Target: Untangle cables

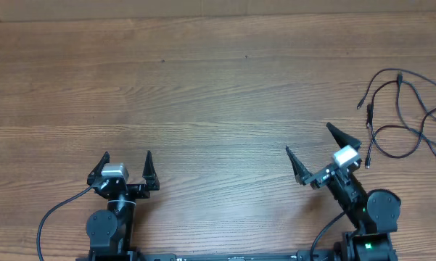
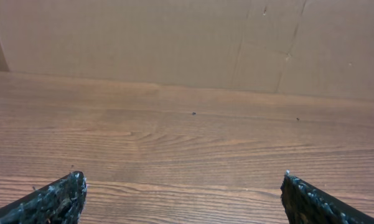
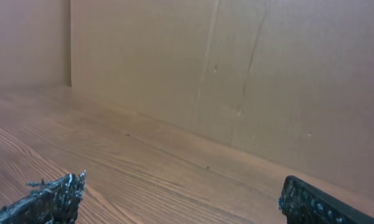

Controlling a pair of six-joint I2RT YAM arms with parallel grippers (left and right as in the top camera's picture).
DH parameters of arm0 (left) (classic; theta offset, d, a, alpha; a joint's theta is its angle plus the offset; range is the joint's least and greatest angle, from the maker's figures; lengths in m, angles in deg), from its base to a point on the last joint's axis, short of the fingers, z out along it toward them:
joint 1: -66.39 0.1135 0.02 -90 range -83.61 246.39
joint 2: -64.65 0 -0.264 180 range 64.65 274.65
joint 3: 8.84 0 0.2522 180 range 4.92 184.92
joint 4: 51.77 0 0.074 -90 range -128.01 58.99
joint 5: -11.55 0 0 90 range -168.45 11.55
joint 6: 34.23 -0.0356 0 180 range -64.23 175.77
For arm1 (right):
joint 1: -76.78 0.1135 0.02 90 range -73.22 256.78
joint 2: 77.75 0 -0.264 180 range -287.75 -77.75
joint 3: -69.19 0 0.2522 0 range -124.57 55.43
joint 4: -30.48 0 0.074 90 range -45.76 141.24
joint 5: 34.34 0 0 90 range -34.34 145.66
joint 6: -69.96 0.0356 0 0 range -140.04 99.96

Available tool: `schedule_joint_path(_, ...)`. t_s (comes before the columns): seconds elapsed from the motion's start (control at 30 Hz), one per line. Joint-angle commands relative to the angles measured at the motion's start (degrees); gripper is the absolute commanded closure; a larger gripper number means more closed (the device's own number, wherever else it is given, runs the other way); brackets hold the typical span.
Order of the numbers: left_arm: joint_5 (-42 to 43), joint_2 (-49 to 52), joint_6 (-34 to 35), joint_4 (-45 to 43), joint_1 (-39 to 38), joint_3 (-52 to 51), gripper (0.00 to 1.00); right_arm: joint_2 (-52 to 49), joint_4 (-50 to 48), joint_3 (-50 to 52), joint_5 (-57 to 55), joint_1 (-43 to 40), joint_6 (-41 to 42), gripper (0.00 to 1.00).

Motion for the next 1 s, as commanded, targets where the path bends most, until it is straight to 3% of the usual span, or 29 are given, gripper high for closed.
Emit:
schedule_joint_path(0.0, 0.0, -0.5, 0.17, 0.11, 0.28, -0.22, 0.0, 4.0, -0.81, 3.41, 0.28, -0.15, 2.08, 0.0)
schedule_joint_path(0.23, 0.0, -0.5, 0.17, 0.11, 0.28, -0.22, 0.0, 10.54, 5.33, 5.14, -0.17, -0.15, 2.03, 0.0)
schedule_joint_path(0.5, 0.0, -0.5, 0.17, 0.11, 0.28, -0.22, 0.0, 22.64, 19.69, 5.14, -0.87, -0.15, 2.01, 0.0)
schedule_joint_path(0.97, 0.02, -0.5, 0.17, 0.11, 0.28, -0.22, 0.01, 22.97, 23.26, 5.11, -5.25, -0.2, 1.99, 0.0)
